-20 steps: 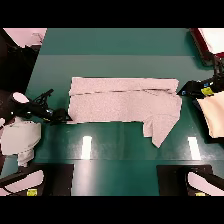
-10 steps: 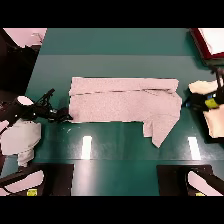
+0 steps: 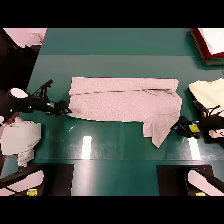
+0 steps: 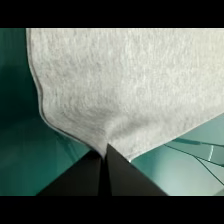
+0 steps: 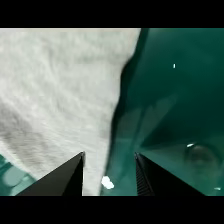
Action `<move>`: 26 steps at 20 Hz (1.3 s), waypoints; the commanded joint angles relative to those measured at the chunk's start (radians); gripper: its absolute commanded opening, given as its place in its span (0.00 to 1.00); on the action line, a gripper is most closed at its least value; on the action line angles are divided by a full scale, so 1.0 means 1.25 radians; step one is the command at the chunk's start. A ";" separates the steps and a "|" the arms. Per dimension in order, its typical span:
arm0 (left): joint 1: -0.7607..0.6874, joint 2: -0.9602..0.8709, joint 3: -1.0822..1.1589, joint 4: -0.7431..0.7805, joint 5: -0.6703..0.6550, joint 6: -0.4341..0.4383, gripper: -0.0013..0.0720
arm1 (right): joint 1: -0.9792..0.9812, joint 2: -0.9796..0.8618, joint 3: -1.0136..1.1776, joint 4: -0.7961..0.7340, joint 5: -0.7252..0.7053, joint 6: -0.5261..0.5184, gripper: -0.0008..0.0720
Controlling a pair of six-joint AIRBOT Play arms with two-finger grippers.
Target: Fold the shirts.
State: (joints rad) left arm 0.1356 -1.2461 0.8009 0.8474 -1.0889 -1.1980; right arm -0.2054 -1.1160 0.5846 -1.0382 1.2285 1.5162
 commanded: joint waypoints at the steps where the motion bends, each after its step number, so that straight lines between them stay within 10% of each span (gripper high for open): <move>1: 0.000 0.001 0.006 0.005 -0.020 0.002 0.06 | 0.038 -0.053 -0.012 0.039 -0.105 -0.005 0.51; 6: 0.000 0.002 0.006 0.028 -0.038 0.002 0.06 | 0.078 -0.056 0.043 -0.013 -0.099 -0.008 0.02; 17: 0.000 0.292 -0.097 0.217 -0.280 -0.065 0.06 | 0.065 0.357 0.064 -0.231 0.262 -0.007 0.02; 26: 0.000 0.210 0.062 0.184 -0.043 -0.132 0.06 | 0.111 0.194 0.213 -0.154 0.121 -0.032 0.02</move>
State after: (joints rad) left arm 0.1352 -0.9344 0.8047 1.0870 -1.2301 -1.3453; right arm -0.1005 -0.7628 0.7696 -1.2621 1.4391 1.4891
